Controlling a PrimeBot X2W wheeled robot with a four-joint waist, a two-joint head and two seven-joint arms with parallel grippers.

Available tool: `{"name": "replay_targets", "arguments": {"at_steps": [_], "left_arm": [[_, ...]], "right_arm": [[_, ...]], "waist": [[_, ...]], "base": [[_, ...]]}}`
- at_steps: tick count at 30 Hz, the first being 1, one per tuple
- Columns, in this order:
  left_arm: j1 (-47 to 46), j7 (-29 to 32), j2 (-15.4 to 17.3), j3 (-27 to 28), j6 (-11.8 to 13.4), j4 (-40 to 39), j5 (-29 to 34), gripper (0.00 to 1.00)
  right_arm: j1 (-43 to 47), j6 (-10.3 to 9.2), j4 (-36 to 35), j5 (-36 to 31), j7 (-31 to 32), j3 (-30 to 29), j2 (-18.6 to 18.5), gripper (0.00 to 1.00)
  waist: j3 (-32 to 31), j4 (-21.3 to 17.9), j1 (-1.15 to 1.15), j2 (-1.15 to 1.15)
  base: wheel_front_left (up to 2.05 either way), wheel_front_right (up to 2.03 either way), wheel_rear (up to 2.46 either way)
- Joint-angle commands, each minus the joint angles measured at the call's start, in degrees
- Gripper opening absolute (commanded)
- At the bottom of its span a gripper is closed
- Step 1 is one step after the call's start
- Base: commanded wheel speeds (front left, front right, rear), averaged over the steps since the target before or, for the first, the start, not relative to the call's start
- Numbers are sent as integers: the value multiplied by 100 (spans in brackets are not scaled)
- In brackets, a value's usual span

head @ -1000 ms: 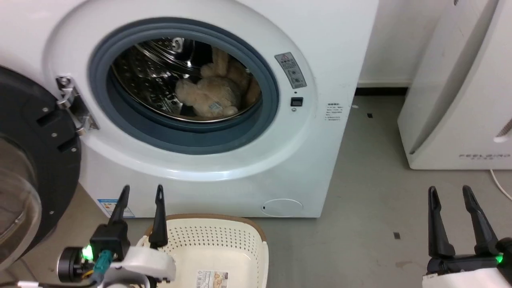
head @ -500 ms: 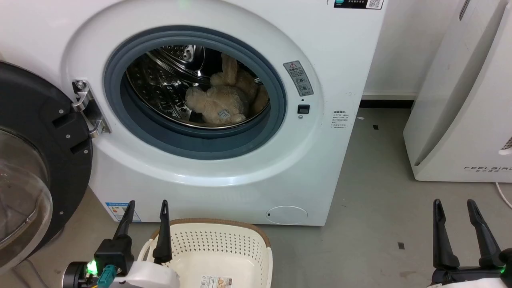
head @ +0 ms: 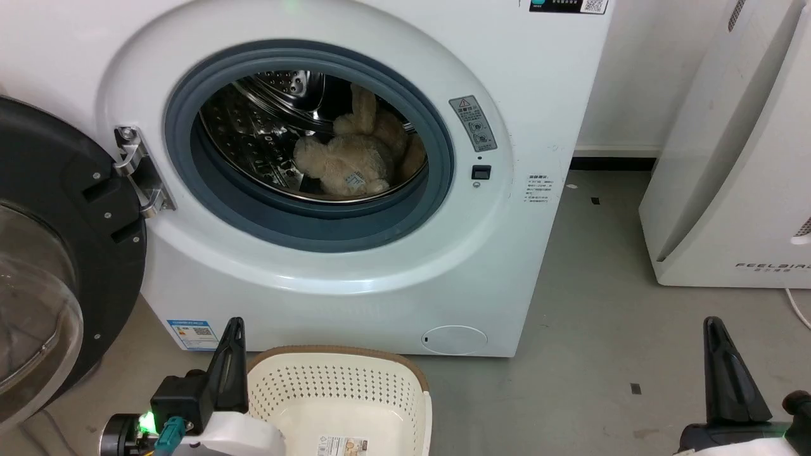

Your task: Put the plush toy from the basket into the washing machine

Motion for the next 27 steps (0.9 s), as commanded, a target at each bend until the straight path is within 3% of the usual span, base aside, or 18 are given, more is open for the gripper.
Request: {"name": "replay_targets", "arguments": {"at_steps": [1, 27], "left_arm": [[10, 32, 3, -2, 1, -56, 24, 0], [35, 360, -3, -20, 5, -273, 95, 0]], "right_arm": [[-53, 0, 24, -38, 41, 27, 0, 0], [-199, -1, 114, -252, 371, 183, -1, 0]], "waist": [[1, -4, 0, 0], [19, -52, 0, 0]], "base": [[0, 0, 0], [0, 0, 0]]}}
